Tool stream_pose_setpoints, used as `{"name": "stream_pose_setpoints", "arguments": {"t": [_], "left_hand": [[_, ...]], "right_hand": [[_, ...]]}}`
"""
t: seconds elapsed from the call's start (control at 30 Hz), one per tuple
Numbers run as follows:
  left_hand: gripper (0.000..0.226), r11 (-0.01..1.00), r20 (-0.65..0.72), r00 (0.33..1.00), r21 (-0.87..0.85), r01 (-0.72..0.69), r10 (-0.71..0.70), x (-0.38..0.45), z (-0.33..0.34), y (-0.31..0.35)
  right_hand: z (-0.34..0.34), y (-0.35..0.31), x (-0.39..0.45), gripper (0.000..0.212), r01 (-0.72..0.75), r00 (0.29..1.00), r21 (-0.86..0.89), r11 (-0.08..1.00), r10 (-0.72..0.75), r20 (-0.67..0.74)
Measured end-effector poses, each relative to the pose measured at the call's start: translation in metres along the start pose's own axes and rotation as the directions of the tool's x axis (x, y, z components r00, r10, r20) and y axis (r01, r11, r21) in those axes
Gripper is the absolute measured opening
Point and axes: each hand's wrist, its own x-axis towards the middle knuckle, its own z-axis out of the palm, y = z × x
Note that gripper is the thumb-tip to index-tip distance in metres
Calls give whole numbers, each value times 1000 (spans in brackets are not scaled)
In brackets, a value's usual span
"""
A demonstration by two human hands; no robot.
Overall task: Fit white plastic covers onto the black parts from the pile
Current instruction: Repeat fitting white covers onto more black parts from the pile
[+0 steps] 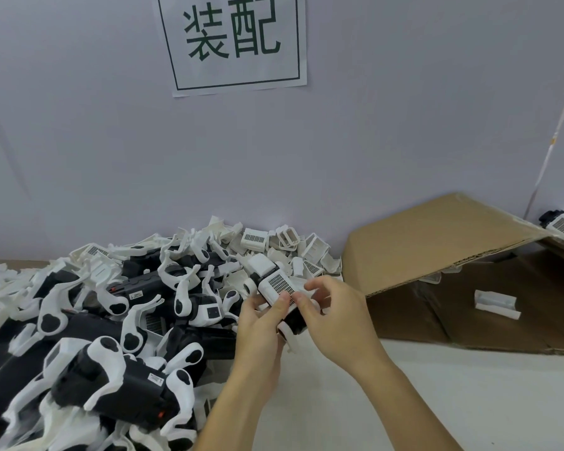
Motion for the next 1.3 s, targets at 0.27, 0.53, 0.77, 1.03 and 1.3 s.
{"name": "stream_pose_setpoints", "arguments": {"t": [0.27,0.53,0.77,1.03,1.3], "left_hand": [[36,991,-12,997,-113,69,-71,-1,4,4],[21,987,-126,988,143,-74,92,-1,4,2],[23,984,-199,971,144,-105,132,-1,3,4],[25,986,-202,970,117,-114,136,1,0,1],[30,981,-165,974,141,-134,157,1,2,1]], "right_hand": [[-1,-3,-5,49,78,949,-133,988,-33,315],[-20,9,10,38,-421,907,282,862,411,96],[-30,7,8,32,-742,662,339,578,558,500],[-71,-42,63,32,-279,901,933,227,398,172],[-64,-13,33,31,-189,868,919,346,496,-8]]}}
